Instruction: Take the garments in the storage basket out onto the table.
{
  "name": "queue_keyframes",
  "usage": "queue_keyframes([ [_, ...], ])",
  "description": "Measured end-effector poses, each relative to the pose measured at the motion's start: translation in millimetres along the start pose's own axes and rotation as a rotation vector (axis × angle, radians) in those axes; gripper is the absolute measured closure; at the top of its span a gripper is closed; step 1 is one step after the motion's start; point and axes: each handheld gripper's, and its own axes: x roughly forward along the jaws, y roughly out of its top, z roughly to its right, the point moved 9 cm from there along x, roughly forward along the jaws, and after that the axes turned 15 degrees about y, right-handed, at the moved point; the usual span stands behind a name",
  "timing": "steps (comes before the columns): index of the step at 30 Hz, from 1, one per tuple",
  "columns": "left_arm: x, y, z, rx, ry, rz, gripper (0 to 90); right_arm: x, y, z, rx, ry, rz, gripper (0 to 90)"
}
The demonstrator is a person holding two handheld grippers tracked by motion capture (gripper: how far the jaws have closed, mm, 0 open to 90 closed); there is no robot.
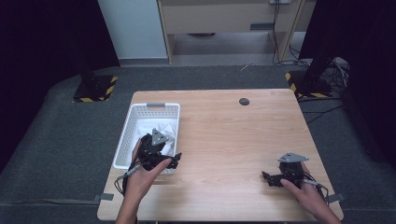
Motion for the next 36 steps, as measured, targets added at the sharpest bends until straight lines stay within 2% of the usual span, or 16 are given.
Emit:
queue_keyframes([
  [7,6.3,2.4,-11.6,0.005,0.014,-0.018,4.5,0.0,0.1,0.1,-0.001,0.0,0.0,0.3],
  [16,13.8,1.8,-19.9,0.04,0.017,-0.042,4.2,0.1,0.2,0.1,-0.002,0.001,0.0,0.3],
  [25,25.1,-1.9,-27.7,0.044,0.026,-0.052,4.3,0.2,0.2,0.1,-0.002,0.001,0.0,0.3],
  [36,27.0,-2.5,-41.0,0.034,0.035,-0.058,4.2,0.3,0.2,0.1,-0.002,0.001,0.0,0.3],
])
